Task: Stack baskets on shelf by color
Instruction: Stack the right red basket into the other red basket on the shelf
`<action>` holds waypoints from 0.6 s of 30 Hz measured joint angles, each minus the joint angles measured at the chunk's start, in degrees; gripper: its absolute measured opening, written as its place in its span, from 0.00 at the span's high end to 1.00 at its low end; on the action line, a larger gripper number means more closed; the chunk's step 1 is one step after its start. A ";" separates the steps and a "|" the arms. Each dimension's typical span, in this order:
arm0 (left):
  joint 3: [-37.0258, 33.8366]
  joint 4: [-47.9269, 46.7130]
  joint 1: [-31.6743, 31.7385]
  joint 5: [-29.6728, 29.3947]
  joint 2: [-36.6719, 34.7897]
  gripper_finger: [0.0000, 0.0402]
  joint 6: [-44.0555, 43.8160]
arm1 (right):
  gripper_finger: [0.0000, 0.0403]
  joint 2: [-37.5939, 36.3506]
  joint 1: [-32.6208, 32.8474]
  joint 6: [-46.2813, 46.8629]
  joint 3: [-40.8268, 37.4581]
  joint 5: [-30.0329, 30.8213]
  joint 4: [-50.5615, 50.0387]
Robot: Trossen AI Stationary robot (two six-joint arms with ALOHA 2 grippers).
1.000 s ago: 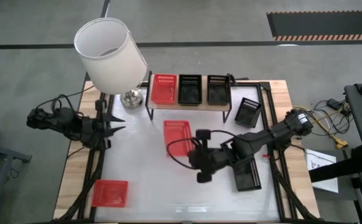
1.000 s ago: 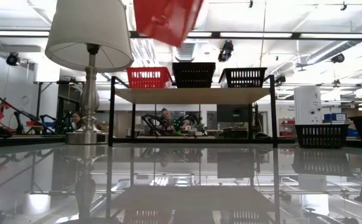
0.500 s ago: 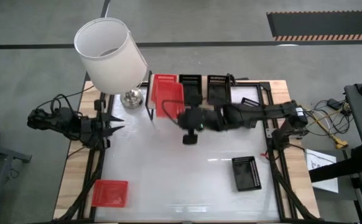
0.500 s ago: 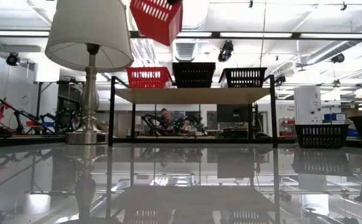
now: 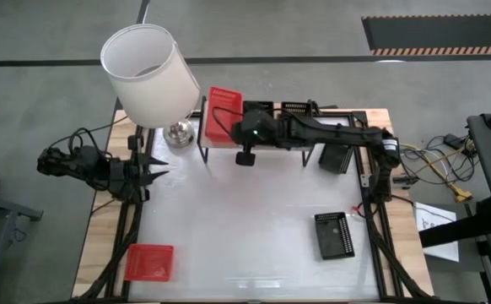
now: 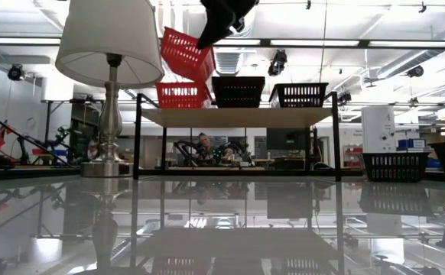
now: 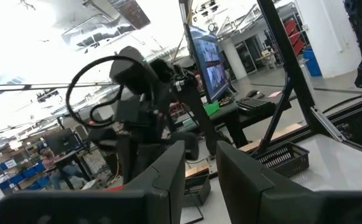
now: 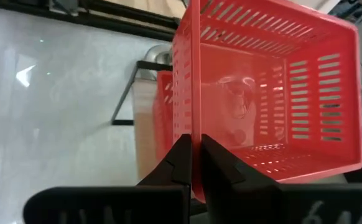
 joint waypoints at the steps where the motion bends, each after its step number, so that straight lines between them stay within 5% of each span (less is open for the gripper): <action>1: -0.04 0.00 0.00 0.00 -0.05 0.81 0.02 | 0.98 0.45 -0.25 -0.12 0.28 -0.01 0.09; 18: -0.07 -0.02 0.00 0.01 -0.05 0.81 0.07 | 0.98 3.35 -1.59 -0.93 0.76 2.03 -1.31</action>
